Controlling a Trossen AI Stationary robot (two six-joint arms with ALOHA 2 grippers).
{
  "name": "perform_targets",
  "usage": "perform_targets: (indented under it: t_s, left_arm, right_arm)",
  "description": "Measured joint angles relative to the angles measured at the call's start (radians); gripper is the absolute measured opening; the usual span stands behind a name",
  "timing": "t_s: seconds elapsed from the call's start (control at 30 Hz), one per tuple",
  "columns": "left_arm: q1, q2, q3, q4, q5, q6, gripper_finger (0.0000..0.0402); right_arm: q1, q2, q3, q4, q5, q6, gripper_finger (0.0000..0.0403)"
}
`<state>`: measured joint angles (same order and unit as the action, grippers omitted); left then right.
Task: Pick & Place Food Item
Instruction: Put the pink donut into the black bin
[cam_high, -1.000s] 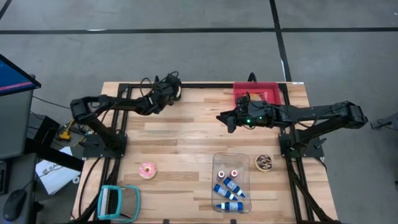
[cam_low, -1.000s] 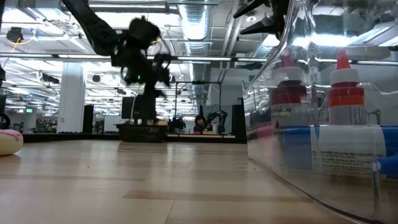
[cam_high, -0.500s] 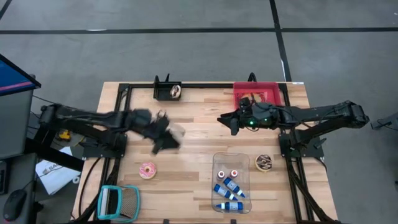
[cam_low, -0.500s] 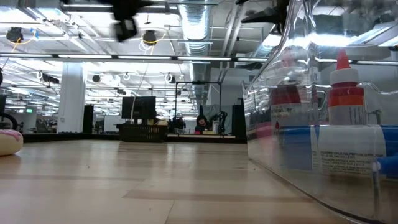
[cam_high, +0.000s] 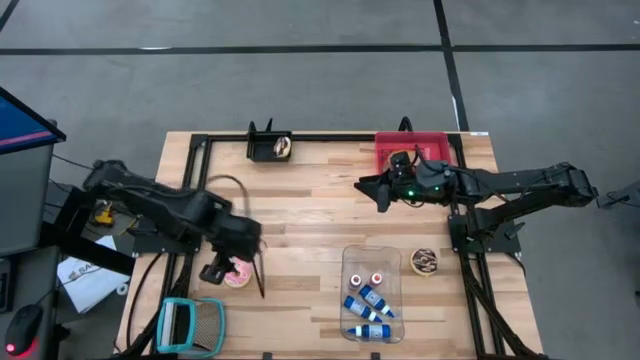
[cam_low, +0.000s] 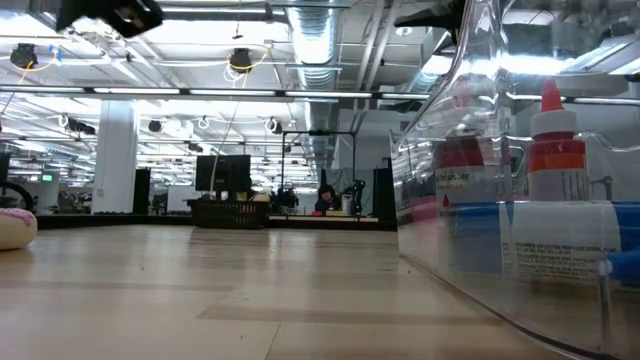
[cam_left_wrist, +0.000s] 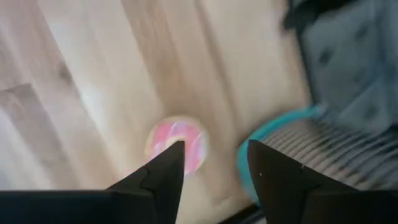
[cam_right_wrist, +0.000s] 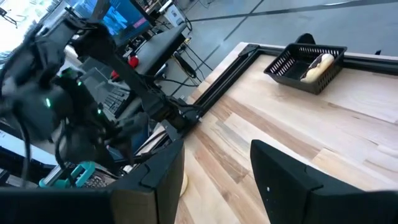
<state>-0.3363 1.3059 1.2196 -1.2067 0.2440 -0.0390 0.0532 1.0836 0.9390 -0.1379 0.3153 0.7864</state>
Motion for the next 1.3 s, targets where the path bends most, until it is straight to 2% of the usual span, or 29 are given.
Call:
perform_targets:
  t_s: [0.1, 0.2, 0.47, 0.8, 0.93, 1.07, 1.3]
  left_arm:
    - [0.0, 0.107, 0.05, -0.099, -0.037, 0.146, 0.0188]
    - [0.002, 0.159, 0.036, -0.094, -0.066, 0.238, 0.0203]
    - [0.006, 0.157, -0.146, 0.016, -0.069, 0.346, 0.0223]
    - [0.013, 0.14, -0.37, 0.246, -0.171, 0.362, 0.0208]
    - [0.022, 0.14, -0.428, 0.291, -0.172, 0.361, 0.0203]
    - [0.021, 0.139, -0.454, 0.324, -0.151, 0.361, 0.0202]
    - [0.01, 0.139, -0.431, 0.302, -0.133, 0.367, 0.0198]
  right_arm:
    - [0.0, 0.0, 0.0, 0.0, 0.006, 0.0, 0.0177]
    - [0.005, 0.0, 0.0, 0.0, 0.04, 0.0, 0.0177]
    - [0.062, 0.0, 0.0, -0.005, 0.141, 0.016, 0.0177]
    - [0.133, 0.001, 0.0, -0.035, 0.256, 0.066, 0.0177]
    - [0.147, 0.001, 0.0, -0.044, 0.27, 0.09, 0.0177]
    - [0.162, 0.001, 0.0, -0.047, 0.299, 0.107, 0.0177]
    - [0.171, 0.001, 0.0, -0.06, 0.316, 0.135, 0.0177]
